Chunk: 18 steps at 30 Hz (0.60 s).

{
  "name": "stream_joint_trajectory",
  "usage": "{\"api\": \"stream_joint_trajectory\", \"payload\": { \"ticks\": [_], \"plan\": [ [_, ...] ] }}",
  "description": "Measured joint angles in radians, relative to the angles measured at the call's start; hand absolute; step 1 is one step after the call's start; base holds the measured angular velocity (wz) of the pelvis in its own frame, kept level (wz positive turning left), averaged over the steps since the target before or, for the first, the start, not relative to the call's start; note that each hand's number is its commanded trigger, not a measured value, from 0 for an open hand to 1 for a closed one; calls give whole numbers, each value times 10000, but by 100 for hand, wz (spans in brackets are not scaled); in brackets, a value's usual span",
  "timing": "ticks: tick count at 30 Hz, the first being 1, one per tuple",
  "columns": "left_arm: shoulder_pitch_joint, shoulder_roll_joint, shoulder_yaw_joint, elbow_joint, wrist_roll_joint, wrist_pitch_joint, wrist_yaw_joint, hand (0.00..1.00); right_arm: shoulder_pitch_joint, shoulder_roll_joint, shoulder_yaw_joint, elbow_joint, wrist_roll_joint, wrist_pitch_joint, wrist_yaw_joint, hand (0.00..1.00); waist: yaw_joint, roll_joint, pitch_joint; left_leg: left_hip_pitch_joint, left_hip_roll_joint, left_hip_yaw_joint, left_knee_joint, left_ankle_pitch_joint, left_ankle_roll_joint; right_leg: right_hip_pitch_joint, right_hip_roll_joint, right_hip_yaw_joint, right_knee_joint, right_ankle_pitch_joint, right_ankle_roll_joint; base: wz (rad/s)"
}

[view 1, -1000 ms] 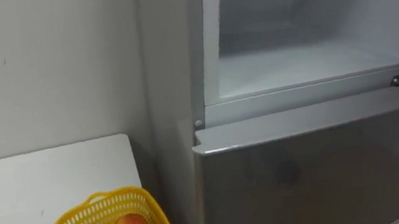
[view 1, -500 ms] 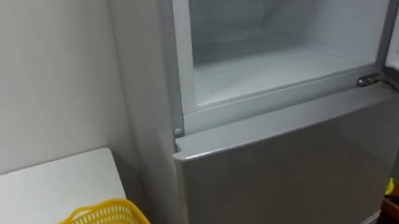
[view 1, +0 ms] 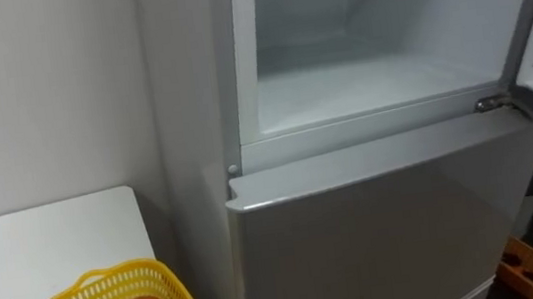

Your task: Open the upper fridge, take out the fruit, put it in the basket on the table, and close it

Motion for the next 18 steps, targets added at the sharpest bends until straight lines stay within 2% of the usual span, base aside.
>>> {"api": "stream_joint_trajectory", "payload": {
  "ticks": [1,5,7,9,13,18],
  "plan": [
    [6,3,68,-80,1,33,16,0,-224,0,-173,1,688,1,-83,0,6,11,-1,13,0,3,4,1,-1,-1,7,11,0,0,0,0],
    [198,-27,374,-440,6,51,95,0,-925,-4,-555,1,1715,1,-237,0,-2,41,-25,18,-1,7,-34,0,-2,-50,26,43,39,-2,-2,-1],
    [377,-201,683,-644,8,125,231,0,-1381,-25,-864,-8,2466,-5,-315,0,12,80,-45,-6,-2,7,-40,0,-2,-83,32,73,75,-1,-1,-2],
    [455,-330,857,-781,26,273,254,0,-1470,-25,-1098,-337,2950,0,-402,0,7,121,-54,-33,-2,-23,-45,0,-2,-109,19,17,76,0,-1,6],
    [578,-474,1108,-774,103,448,368,0,-1543,-36,-1445,-1791,3407,-15,-450,0,12,193,-46,-145,4,-156,-5,1,-5,-114,-7,-136,85,4,-8,10],
    [633,-609,1194,-758,25,436,363,0,-1860,-92,-1807,-2344,3511,-48,-314,0,22,257,-54,-141,-4,-317,57,2,-4,-16,-46,-305,59,12,-17,11]
  ]
}}
